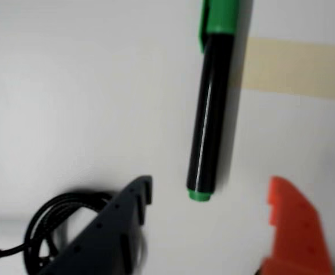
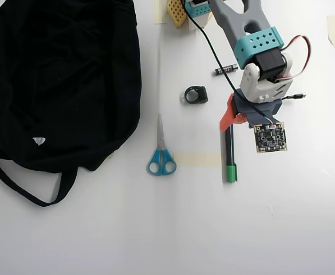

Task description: Put the green marker into the black bag

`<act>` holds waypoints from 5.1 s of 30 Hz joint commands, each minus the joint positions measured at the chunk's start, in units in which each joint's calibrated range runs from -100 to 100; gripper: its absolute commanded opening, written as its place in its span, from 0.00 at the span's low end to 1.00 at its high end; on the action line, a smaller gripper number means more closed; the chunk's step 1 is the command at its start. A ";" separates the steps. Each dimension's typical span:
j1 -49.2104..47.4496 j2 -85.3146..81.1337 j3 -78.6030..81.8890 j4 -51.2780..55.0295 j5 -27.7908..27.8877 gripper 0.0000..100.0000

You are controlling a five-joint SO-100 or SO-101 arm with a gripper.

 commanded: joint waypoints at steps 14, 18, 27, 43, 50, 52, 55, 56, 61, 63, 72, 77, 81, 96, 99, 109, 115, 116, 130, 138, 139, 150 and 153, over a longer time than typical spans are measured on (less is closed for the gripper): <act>-0.16 1.19 -4.46 3.80 -0.17 0.42; -0.24 1.86 -4.64 4.23 -0.33 0.44; -0.02 8.99 -13.62 7.08 -1.01 0.47; -0.69 16.46 -20.81 7.08 -1.32 0.47; -0.69 17.96 -20.63 7.08 -1.64 0.47; -0.69 19.04 -20.81 6.73 -1.64 0.45; -0.69 19.70 -20.99 6.22 -1.64 0.41; -0.69 19.78 -21.44 6.22 -1.64 0.40; -0.09 20.11 -21.71 6.22 -1.48 0.37; -0.02 21.36 -21.80 5.53 -1.43 0.37; -0.02 26.42 -27.10 4.92 -1.32 0.37; 0.51 27.00 -27.28 4.84 -1.11 0.37; 0.51 27.08 -27.19 4.92 -1.11 0.37; 0.58 29.82 -27.19 4.75 -0.33 0.37; 0.58 30.24 -27.19 4.75 0.20 0.37; 1.93 30.32 -26.92 4.75 1.35 0.33; 1.93 30.32 -26.65 4.92 1.35 0.33; 1.93 30.32 -26.65 5.10 1.35 0.33; 2.15 30.24 -26.65 5.27 1.35 0.22; 2.15 30.24 -26.56 5.35 1.35 0.21; 2.15 30.24 -26.47 5.44 1.30 0.21; 2.08 30.16 -26.56 6.56 0.78 0.14; 2.08 30.24 -26.56 6.82 0.72 0.14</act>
